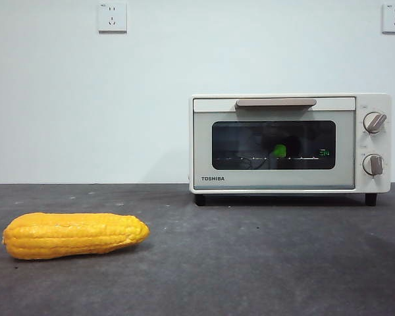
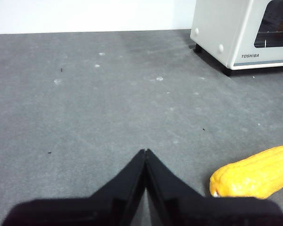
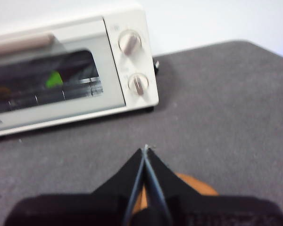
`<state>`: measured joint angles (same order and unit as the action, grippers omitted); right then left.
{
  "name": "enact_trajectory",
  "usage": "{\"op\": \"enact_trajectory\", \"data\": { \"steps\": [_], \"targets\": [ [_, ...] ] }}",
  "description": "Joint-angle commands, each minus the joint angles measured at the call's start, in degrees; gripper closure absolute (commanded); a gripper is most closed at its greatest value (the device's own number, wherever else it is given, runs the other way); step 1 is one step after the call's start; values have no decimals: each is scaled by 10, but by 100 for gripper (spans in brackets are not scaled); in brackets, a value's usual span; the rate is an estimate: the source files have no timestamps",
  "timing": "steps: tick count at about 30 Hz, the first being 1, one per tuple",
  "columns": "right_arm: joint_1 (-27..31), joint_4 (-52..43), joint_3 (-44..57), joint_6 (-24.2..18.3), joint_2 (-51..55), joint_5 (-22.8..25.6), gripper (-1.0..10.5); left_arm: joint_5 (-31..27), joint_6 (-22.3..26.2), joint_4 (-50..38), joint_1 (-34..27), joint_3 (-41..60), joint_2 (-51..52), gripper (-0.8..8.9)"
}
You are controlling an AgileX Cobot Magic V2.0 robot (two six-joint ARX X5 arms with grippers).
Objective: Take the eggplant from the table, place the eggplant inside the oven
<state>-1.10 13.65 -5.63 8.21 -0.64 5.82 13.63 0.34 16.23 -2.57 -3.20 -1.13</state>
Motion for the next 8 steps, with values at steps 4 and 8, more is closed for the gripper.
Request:
{"op": "enact_trajectory", "data": {
  "steps": [4,8],
  "targets": [
    [0,-4,33,6,2,2,946,-1,-4,-4,-2,5,-1,816],
    [0,-9,39,6,2,1,946,-2,-3,-4,-2,5,-1,816]
  ]
}}
